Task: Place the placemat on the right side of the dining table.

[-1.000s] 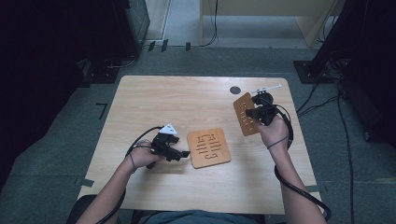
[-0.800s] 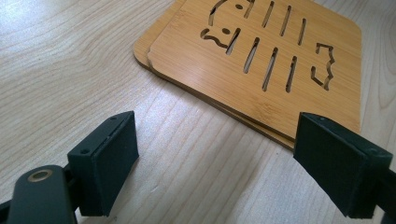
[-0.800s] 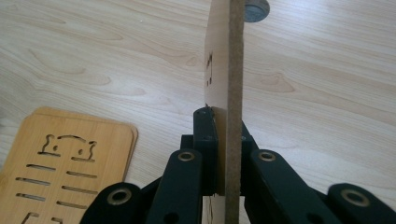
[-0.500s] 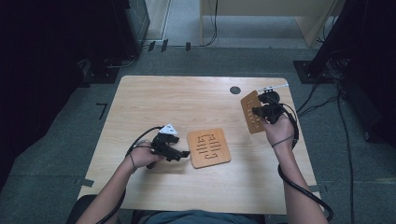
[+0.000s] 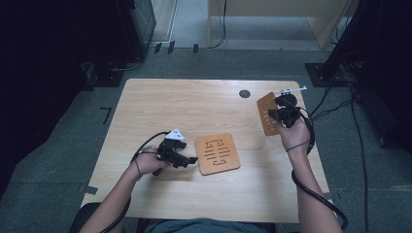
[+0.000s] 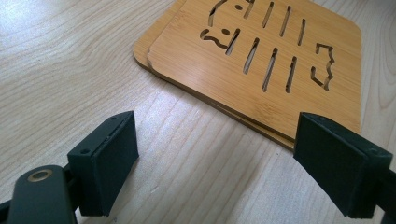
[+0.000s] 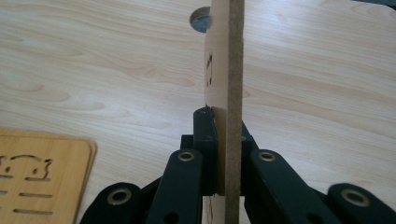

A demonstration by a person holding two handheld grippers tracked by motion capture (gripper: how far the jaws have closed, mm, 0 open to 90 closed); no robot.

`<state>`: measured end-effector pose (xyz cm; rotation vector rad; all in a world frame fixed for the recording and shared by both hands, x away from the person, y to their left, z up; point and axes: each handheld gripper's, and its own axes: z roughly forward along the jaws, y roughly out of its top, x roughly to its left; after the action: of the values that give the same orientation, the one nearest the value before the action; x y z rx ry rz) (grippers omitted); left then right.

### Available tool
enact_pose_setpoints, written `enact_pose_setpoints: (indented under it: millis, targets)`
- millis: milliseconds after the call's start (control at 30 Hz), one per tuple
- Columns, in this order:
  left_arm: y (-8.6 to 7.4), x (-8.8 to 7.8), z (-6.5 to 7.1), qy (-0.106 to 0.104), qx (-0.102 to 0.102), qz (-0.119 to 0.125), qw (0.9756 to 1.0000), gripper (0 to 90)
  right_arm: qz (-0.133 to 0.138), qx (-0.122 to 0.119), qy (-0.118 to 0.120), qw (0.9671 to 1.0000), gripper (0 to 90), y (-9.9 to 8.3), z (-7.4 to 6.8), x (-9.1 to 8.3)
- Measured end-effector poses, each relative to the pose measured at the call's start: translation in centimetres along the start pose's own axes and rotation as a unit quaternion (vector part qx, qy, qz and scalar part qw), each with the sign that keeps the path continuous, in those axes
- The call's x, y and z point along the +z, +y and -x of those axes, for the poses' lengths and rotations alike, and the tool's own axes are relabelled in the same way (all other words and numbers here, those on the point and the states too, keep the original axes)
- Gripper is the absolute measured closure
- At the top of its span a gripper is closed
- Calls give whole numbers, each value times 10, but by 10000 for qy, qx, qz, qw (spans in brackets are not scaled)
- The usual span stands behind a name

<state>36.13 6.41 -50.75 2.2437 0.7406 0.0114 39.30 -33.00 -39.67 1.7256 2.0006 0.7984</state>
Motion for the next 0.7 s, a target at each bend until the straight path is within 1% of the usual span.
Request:
enact_pose_setpoints:
  millis: [167,200,367,433,533,700]
  targets:
    - [0,0,0,-1,13,0,10000,129,11,182,-87,9998,876,0,12,1]
    - [0,0,0,-1,15,0,10000,129,16,178,-97,9998,876,-1,13,1]
    - [0,0,0,-2,16,-1,10000,130,19,232,-162,9996,876,0,17,3]
    - [0,0,0,-5,15,2,10000,129,12,291,-178,9994,876,0,19,4]
    - [0,0,0,-13,21,13,10000,129,-57,384,-184,9991,875,0,21,7]
    - [0,1,0,-15,19,34,10000,129,-129,451,-218,9987,875,5,21,11]
